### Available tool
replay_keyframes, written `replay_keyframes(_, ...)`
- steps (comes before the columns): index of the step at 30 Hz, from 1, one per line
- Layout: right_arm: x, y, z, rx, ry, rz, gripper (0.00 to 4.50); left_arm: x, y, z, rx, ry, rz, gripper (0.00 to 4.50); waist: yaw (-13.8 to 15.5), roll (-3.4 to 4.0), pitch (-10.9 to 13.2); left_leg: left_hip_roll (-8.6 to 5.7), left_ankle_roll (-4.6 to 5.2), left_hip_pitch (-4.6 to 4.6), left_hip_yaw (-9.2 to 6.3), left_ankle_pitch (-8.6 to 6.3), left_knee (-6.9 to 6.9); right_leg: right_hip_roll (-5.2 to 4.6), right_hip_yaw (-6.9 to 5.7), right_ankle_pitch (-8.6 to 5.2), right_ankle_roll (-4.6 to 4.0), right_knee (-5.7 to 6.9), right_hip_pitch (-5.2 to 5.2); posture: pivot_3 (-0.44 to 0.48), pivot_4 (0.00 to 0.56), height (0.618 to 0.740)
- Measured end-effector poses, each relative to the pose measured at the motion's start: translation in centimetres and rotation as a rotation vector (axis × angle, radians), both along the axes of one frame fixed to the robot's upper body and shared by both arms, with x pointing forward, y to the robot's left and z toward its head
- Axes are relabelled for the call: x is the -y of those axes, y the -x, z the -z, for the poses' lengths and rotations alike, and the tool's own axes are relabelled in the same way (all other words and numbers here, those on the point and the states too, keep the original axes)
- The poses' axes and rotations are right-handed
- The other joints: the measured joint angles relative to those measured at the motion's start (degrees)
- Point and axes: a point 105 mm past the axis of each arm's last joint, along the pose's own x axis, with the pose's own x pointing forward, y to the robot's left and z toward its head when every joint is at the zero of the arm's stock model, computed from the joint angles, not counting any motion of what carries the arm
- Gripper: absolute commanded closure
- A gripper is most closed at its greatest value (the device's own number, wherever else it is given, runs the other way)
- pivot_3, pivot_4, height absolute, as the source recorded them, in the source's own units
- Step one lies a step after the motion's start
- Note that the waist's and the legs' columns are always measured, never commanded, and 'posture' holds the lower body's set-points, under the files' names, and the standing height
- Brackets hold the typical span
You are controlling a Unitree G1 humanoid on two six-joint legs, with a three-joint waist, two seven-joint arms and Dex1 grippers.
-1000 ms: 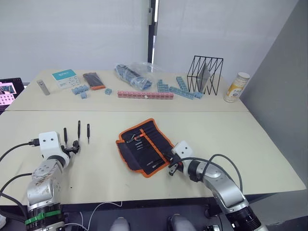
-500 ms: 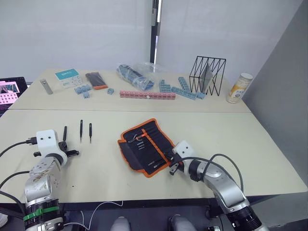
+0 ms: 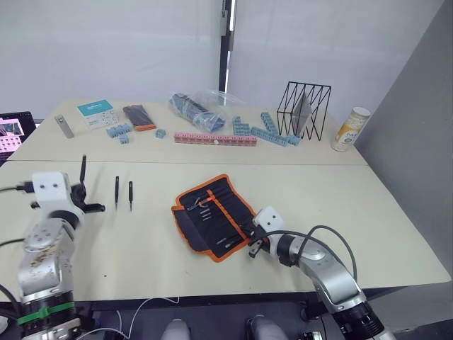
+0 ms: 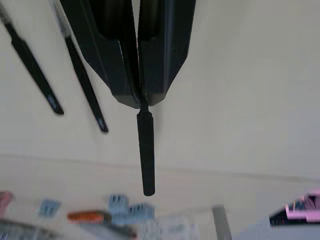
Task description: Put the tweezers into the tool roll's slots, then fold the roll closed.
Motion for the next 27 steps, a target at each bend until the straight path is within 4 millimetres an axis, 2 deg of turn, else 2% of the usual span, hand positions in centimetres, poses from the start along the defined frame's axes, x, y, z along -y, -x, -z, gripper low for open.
replay_keyframes(2, 0.1, 0.0, 0.0, 0.001, 0.001, 0.002, 4.50, 1.9, -0.1, -2.0, 0.035, -0.049, 0.129, 4.48, 0.03, 0.01, 0.00, 0.00, -0.03, 0.01, 0.00, -0.02, 0.00, -0.02, 0.00, 0.00, 0.00, -0.02, -0.01, 0.000, 0.150, 0.706)
replay_keyframes(4, 0.1, 0.0, 0.0, 0.001, 0.002, 0.003, 4.50, 4.6, -0.2, -2.4, 0.003, -0.047, 0.290, 4.48, 0.03, 0.03, 0.00, -0.01, -0.04, 0.01, 0.01, -0.02, 0.00, -0.03, 0.00, 0.00, 0.00, -0.04, -0.01, 0.000, 0.150, 0.706)
replay_keyframes(9, 0.0, 0.0, -0.1, 0.002, -0.001, 0.000, 4.50, 13.5, 0.8, 0.2, -0.255, 0.039, 0.759, 4.48, -0.37, 0.00, 0.02, -0.01, -0.05, -0.06, 0.00, -0.04, 0.02, -0.02, 0.00, -0.01, 0.00, -0.13, -0.03, 0.000, 0.150, 0.706)
replay_keyframes(12, -0.3, 0.1, -0.1, 0.002, -0.008, -0.007, 4.50, 16.7, 2.2, 1.1, -0.387, 0.012, 0.932, 4.48, -0.74, 0.01, 0.02, -0.01, -0.10, -0.06, -0.03, -0.08, 0.01, -0.01, 0.01, -0.01, 0.00, -0.12, -0.03, 0.000, 0.150, 0.706)
replay_keyframes(14, -0.5, 0.1, -0.2, 0.004, -0.010, -0.012, 4.50, 17.8, 3.1, 2.3, -0.502, -0.044, 1.000, 4.48, -0.99, 0.11, 0.06, -0.03, -0.13, -0.05, -0.02, -0.17, -0.01, -0.02, 0.01, -0.01, 0.00, -0.11, -0.03, 0.000, 0.150, 0.706)
replay_keyframes(17, -0.5, 0.2, -0.3, 0.007, -0.012, -0.013, 4.50, 18.4, 3.6, 3.3, -0.601, -0.091, 1.038, 4.48, -1.02, 0.08, 0.10, -0.01, -0.08, -0.05, -0.04, -0.24, -0.03, 0.03, 0.01, -0.01, 0.00, -0.09, -0.06, 0.000, 0.150, 0.706)
replay_keyframes(23, -0.4, 0.3, -0.3, 0.014, -0.013, 0.004, 4.50, 18.4, 3.3, 2.7, -0.729, -0.228, 1.078, 4.48, -0.95, 0.10, 0.16, -0.04, -0.09, -0.06, -0.05, -0.27, -0.02, 0.00, 0.01, -0.01, 0.01, -0.14, -0.08, 0.000, 0.150, 0.706)
replay_keyframes(27, -0.6, 0.3, -0.3, 0.016, -0.020, 0.011, 4.50, 18.5, 3.1, 3.7, -0.819, -0.269, 1.080, 4.48, -1.03, 0.10, 0.18, -0.03, -0.09, -0.07, -0.04, -0.27, -0.04, 0.01, 0.01, -0.01, 0.01, -0.18, -0.09, 0.000, 0.150, 0.706)
